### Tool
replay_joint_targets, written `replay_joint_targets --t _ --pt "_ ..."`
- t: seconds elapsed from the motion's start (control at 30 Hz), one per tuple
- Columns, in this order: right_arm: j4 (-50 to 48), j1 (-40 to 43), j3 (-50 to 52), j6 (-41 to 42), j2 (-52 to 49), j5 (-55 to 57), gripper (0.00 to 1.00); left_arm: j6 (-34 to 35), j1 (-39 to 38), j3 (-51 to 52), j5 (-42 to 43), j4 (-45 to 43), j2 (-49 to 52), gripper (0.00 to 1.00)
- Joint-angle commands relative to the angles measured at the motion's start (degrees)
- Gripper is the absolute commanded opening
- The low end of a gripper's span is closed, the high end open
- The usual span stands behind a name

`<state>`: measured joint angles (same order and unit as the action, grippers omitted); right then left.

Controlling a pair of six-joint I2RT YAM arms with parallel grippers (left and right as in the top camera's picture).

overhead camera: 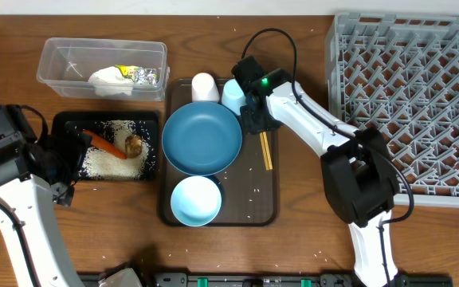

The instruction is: Sort waste into correct bins and load items into the dishwasher rack

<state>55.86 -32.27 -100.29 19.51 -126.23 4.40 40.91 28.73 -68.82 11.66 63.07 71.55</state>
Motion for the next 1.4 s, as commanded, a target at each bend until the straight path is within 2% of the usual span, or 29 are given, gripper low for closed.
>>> replay_joint_targets --t 0.0,0.17,0.37,0.73,0.93,1.37 --pt "-0.4 -0.7 0.1 0.2 1.4 -0.2 0.27 0.5 0.2 0.0 -0.4 0.3 -0.5 0.98" --pt "-3.4 -0.7 2.7 0.2 1.4 -0.2 0.31 0.5 0.2 0.0 -0.3 0.3 -0.4 0.98" --pt "-8.1 -0.7 7.1 0.2 1.4 -0.4 0.30 0.5 0.2 0.0 -0.3 0.3 -0.4 0.98" --pt "-10.3 -0.8 7.9 0.2 1.4 -1.9 0.31 0.5 0.2 0.0 -0.3 0.3 -0.4 0.98" --pt "-10.2 -0.8 7.9 0.2 1.4 -1.6 0.13 0.5 0.2 0.0 -0.4 0.3 -0.4 0.98" --pt "-7.2 -0.6 7.7 0.2 4.0 -1.6 0.06 0.5 0.2 0.0 -0.3 0.3 -0.4 0.98"
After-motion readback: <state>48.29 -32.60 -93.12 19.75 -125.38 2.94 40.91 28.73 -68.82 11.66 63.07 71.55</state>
